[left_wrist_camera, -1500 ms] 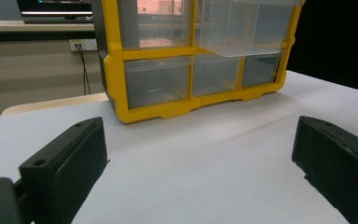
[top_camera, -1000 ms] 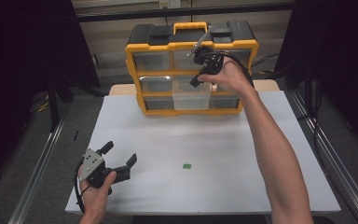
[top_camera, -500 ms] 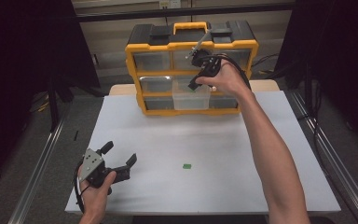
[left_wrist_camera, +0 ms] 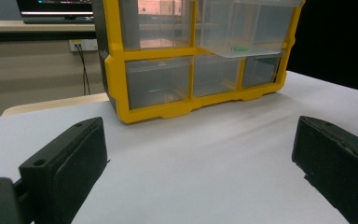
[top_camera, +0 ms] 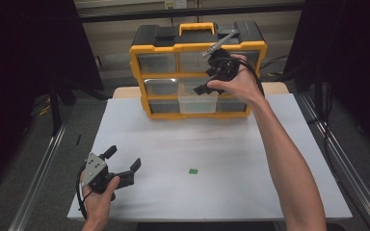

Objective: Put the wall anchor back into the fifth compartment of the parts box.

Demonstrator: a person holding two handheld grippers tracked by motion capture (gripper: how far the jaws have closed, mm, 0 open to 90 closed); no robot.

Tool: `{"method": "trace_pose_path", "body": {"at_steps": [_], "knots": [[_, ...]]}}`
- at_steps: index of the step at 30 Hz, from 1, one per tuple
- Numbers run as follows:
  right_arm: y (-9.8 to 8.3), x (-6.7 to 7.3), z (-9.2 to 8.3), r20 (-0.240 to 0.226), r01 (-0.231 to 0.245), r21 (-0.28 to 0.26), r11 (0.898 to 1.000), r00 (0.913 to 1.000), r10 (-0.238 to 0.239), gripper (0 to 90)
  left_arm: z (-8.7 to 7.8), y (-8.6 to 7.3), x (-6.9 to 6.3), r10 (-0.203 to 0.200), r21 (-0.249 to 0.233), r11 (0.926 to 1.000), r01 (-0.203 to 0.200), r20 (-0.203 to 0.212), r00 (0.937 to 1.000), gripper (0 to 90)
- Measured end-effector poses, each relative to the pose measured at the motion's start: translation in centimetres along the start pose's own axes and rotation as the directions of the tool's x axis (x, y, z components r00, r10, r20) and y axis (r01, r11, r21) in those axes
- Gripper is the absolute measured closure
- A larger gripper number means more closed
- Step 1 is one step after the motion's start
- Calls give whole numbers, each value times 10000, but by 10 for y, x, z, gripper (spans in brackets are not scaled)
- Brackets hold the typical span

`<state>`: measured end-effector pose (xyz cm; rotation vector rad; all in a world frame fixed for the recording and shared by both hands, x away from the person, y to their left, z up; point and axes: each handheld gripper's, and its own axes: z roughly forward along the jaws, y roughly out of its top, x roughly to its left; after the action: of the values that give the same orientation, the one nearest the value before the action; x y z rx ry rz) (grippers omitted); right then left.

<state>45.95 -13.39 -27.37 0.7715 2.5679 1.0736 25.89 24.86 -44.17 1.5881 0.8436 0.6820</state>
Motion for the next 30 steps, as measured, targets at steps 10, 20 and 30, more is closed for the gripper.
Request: {"method": "trace_pose_path", "body": {"at_steps": [10,20,30], "knots": [[-39,7,-18,413,-500,-1185,9917,9976,552,37,1,-1,-1,-87,-55,9999,87,-20,10000,33],[-83,27,-18,374,-595,-1908,9798,9970,678,34,0,0,-1,-90,-5,10000,90,-6,10000,32],[-113,53,-1,-195,-672,-2111,9751,9977,645,58,0,0,-1,-139,-42,9999,139,-42,9999,33]]}}
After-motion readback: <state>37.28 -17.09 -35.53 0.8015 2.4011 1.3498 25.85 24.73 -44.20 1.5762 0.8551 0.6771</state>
